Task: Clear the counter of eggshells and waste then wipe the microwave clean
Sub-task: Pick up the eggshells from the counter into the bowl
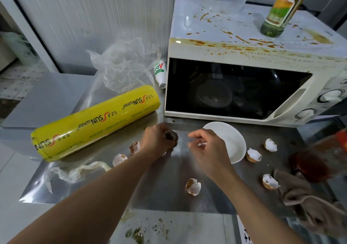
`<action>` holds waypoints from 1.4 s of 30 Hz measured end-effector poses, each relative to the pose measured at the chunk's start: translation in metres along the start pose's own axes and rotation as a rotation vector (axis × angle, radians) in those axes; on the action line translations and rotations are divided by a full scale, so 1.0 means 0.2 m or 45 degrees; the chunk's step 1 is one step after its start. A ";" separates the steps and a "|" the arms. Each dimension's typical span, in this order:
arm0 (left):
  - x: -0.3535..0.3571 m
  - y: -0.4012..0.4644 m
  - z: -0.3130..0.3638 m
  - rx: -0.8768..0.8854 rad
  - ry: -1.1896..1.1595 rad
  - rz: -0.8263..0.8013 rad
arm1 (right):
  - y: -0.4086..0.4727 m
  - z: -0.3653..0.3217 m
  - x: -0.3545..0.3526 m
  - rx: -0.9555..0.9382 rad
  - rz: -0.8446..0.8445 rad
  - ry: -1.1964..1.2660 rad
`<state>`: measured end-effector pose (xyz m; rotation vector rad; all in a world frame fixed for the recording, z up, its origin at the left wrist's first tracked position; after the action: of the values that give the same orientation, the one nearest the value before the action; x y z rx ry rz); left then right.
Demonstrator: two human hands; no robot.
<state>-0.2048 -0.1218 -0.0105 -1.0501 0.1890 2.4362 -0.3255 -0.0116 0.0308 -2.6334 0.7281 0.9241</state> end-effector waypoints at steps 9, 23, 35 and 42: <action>0.00 -0.07 -0.02 0.011 0.064 0.026 | -0.09 0.04 0.01 0.010 -0.008 0.017; 0.01 -0.30 -0.05 0.151 0.112 -0.089 | -0.36 0.27 0.05 0.224 -0.322 -0.276; 0.01 -0.32 -0.06 0.199 0.062 -0.076 | -0.34 0.28 0.12 0.128 -0.154 -0.244; -0.02 -0.36 -0.13 0.201 -0.051 -0.021 | -0.25 0.13 0.14 0.122 -0.072 -0.016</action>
<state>-0.1507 -0.0675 -0.0217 -0.9295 0.3520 2.3815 -0.2929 0.0310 -0.0025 -2.5490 0.6744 0.8678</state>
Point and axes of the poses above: each hand's wrist, its own y-axis towards the middle knuckle, its own x-axis out of the palm, z = x × y, the point moved 2 cm from there along y, towards the middle knuckle, and after that the axes turned 11 degrees about x, right-handed, at the moved point
